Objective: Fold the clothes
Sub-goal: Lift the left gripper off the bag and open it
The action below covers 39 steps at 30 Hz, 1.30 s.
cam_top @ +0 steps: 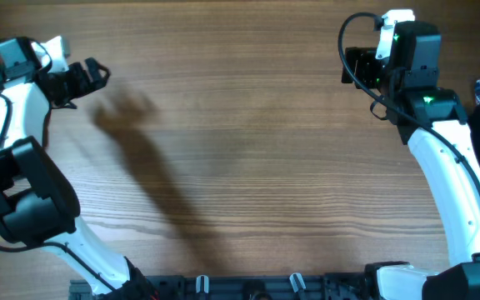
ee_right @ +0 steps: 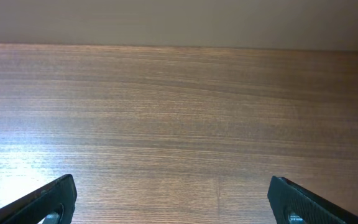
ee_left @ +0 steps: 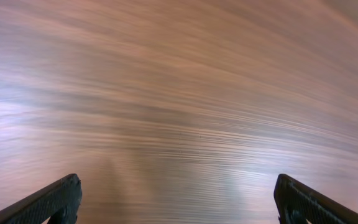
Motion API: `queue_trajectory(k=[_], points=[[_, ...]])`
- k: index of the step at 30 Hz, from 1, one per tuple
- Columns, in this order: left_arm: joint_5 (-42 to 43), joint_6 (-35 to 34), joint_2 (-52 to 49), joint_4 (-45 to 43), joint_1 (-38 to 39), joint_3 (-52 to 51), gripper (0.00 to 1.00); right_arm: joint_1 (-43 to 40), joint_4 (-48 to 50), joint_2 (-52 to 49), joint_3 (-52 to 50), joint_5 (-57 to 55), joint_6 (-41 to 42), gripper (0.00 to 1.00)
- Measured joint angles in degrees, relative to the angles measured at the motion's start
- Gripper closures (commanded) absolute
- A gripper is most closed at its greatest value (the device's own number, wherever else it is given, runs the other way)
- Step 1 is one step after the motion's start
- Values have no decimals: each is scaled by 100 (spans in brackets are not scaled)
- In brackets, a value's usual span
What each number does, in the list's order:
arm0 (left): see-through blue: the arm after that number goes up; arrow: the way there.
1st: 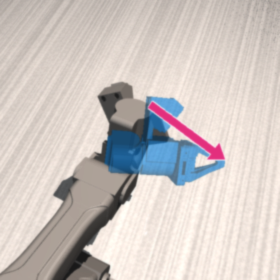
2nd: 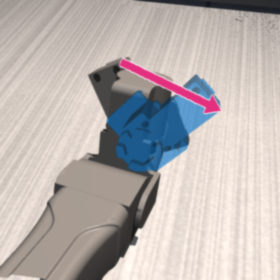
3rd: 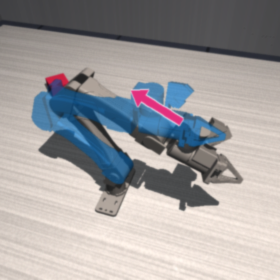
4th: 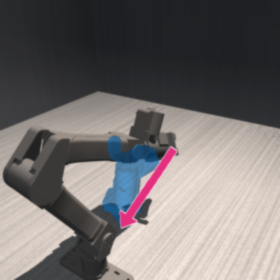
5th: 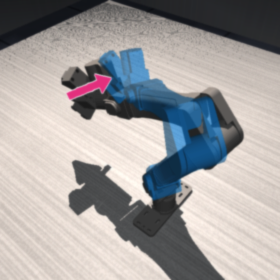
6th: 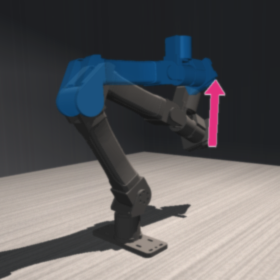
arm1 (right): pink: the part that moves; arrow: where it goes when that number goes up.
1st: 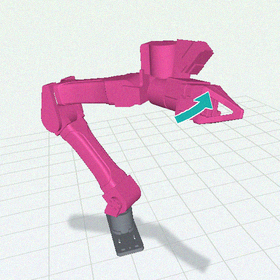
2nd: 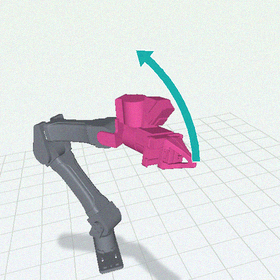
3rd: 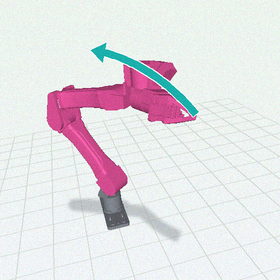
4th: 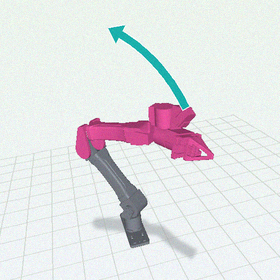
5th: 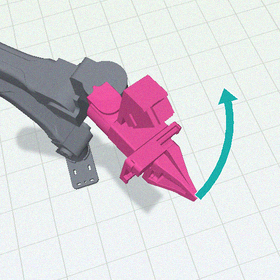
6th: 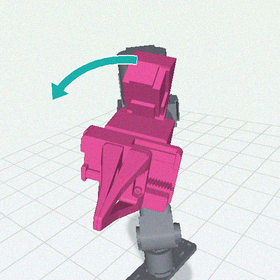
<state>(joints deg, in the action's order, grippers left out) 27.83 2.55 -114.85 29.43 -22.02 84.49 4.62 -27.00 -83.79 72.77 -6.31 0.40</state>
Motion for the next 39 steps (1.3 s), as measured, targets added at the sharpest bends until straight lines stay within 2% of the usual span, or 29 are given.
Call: queue_trajectory(k=[3, 7, 39], points=[[485, -4, 0, 4, 155, 0, 0, 0, 0, 0, 0, 0, -2, 0], [721, -4, 0, 4, 170, 0, 0, 0, 0, 0, 2, 0, 0, 0], [791, -4, 0, 4, 170, 0, 0, 0, 0, 0, 0, 0, -2, 0]])
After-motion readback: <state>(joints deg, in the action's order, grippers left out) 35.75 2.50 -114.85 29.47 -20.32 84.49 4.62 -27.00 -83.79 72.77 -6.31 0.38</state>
